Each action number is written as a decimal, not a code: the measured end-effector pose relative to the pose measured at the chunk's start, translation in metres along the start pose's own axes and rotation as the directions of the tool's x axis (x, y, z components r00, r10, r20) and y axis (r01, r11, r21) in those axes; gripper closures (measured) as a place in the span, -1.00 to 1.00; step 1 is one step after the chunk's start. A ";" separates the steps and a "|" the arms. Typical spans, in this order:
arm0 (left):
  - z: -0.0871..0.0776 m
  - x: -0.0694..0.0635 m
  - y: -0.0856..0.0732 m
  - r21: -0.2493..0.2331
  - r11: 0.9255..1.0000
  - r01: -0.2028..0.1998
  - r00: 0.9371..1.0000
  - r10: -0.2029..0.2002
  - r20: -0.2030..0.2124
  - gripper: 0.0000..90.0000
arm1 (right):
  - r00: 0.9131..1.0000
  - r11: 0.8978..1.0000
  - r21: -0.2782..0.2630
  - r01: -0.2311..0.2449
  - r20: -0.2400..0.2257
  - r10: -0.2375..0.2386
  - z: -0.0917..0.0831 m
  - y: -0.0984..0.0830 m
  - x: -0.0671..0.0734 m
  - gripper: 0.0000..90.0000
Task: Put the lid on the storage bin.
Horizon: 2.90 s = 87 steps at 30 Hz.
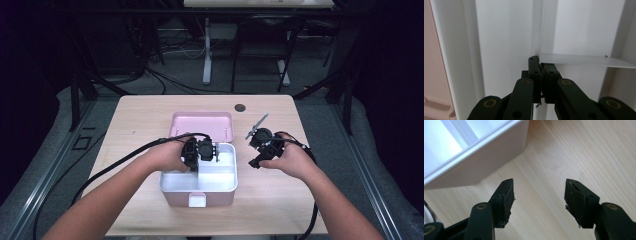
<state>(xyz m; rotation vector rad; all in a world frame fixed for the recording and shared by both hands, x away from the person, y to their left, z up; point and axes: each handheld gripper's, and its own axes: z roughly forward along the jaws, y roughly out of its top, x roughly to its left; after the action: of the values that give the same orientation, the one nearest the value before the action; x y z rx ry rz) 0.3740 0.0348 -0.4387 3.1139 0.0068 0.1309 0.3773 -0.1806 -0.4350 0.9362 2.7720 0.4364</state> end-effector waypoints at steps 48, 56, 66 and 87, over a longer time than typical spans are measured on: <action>0.001 0.000 -0.003 -0.022 1.000 0.010 1.000 -0.010 0.012 0.92 | 0.960 0.944 -0.200 -0.263 0.046 0.277 0.030 0.068 -0.042 0.13; 0.001 0.000 -0.002 -0.019 1.000 0.009 1.000 -0.008 0.015 0.92 | 0.927 0.909 -0.202 -0.365 0.006 0.374 0.041 0.074 -0.050 0.18; 0.001 0.000 -0.002 -0.014 1.000 0.015 1.000 -0.015 0.007 0.92 | 0.884 0.865 -0.233 -0.445 0.037 0.465 0.046 0.082 -0.063 0.22; 0.001 -0.002 -0.001 -0.010 1.000 0.016 1.000 -0.016 -0.004 0.92 | 0.813 0.798 -0.189 -0.573 -0.008 0.582 0.072 0.100 -0.072 0.50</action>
<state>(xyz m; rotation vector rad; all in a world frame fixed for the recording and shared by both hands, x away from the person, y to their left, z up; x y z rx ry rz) 0.3722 0.0356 -0.4402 3.1031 0.0316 0.1373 0.5093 -0.1337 -0.4640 1.7145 2.2911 0.7261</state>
